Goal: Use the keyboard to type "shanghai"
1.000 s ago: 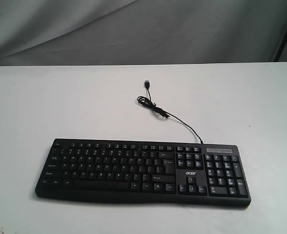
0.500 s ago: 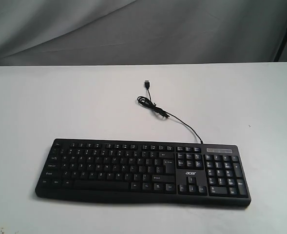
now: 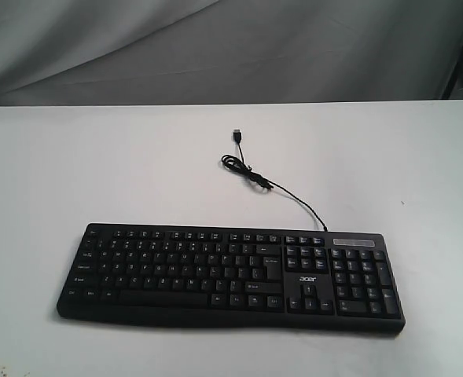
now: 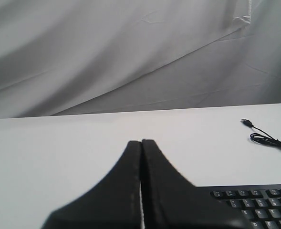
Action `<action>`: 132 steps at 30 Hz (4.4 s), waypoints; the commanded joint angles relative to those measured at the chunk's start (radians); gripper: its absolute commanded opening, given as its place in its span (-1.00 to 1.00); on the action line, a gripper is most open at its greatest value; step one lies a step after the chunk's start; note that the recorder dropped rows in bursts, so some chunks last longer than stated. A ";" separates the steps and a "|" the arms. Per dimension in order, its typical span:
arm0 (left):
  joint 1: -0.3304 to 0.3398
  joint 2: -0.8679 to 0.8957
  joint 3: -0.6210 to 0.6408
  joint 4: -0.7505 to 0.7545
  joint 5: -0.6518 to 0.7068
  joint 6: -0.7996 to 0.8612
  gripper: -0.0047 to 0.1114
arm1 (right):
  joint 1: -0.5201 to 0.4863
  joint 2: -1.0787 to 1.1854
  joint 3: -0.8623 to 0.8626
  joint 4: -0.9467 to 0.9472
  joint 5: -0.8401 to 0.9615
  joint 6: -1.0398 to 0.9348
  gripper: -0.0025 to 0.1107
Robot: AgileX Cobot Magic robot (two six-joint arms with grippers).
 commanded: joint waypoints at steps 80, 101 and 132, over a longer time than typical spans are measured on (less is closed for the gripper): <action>-0.006 -0.002 0.002 0.000 -0.006 -0.003 -0.92 | 0.946 0.312 0.153 -0.074 -0.471 0.061 -0.96; -0.006 -0.002 0.002 0.000 -0.006 -0.003 -0.92 | 0.934 0.401 0.155 0.021 -0.520 -0.027 -0.96; -0.006 -0.002 0.002 0.000 -0.006 -0.003 -0.92 | 1.024 0.603 -0.286 0.005 -0.332 -0.034 -0.96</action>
